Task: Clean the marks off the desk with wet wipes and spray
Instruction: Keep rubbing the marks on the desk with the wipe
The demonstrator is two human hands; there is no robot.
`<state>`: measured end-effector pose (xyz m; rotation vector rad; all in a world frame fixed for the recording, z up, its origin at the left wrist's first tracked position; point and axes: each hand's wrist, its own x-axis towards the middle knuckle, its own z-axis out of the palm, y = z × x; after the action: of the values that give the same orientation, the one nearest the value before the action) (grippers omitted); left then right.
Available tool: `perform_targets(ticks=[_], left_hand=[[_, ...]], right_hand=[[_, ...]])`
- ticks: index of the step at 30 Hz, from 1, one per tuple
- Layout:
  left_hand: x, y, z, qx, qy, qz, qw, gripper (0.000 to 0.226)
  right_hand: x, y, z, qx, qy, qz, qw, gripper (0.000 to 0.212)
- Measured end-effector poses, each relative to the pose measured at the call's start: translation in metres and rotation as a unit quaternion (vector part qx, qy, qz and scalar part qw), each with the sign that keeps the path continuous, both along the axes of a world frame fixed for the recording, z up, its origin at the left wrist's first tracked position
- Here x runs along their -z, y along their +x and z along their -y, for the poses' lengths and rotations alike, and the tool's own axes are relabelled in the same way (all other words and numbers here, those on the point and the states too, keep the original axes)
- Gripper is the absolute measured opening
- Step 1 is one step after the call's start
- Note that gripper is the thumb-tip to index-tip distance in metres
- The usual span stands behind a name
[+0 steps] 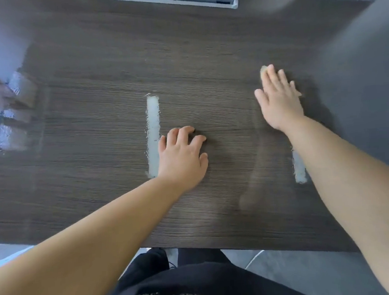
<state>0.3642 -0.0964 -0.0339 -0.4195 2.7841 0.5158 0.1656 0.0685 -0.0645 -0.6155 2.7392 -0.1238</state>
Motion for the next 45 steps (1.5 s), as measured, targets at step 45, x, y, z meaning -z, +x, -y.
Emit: perform_targets(ticks=[45], left_hand=[[0.004, 0.032, -0.107, 0.18, 0.012, 0.009, 0.984, 0.052]], right_hand=[[-0.005, 0.191, -0.164, 0.103, 0.009, 0.029, 0.994, 0.074]])
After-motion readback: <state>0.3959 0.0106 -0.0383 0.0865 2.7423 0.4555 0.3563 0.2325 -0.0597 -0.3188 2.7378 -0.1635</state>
